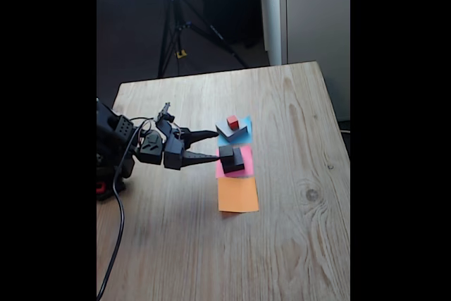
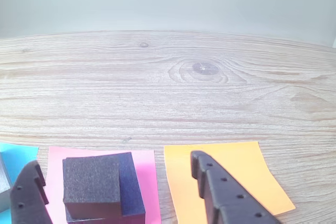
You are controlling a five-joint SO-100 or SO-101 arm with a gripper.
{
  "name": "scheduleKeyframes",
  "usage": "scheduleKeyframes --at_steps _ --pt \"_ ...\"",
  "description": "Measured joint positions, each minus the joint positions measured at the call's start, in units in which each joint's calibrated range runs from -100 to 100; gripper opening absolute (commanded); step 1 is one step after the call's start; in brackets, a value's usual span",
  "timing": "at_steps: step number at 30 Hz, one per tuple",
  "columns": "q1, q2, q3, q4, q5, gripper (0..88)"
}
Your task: Tower of hanoi
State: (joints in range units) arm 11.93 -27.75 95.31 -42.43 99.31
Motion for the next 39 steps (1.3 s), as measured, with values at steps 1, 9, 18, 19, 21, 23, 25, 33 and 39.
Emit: scheduleKeyframes --at_steps 1,9,18,19,21,23,25,33,39 --pt "0.00 1.62 -0.26 -0.96 0.00 33.7" --pt "-0.41 15.56 -4.69 -10.81 0.00 33.3" --pt "-2.79 23.17 -6.00 -16.81 0.00 33.4" --pt "-3.10 24.03 -6.17 -17.45 0.00 33.4" --pt "-3.20 25.65 -7.21 -18.01 0.00 33.5" --pt "-3.20 27.53 -8.43 -18.57 0.00 33.5" --pt "-3.20 29.59 -9.73 -19.30 0.00 33.4" --pt "-3.41 35.23 -13.21 -19.86 0.00 32.6" --pt "-4.65 38.31 -13.30 -23.14 0.00 32.3"
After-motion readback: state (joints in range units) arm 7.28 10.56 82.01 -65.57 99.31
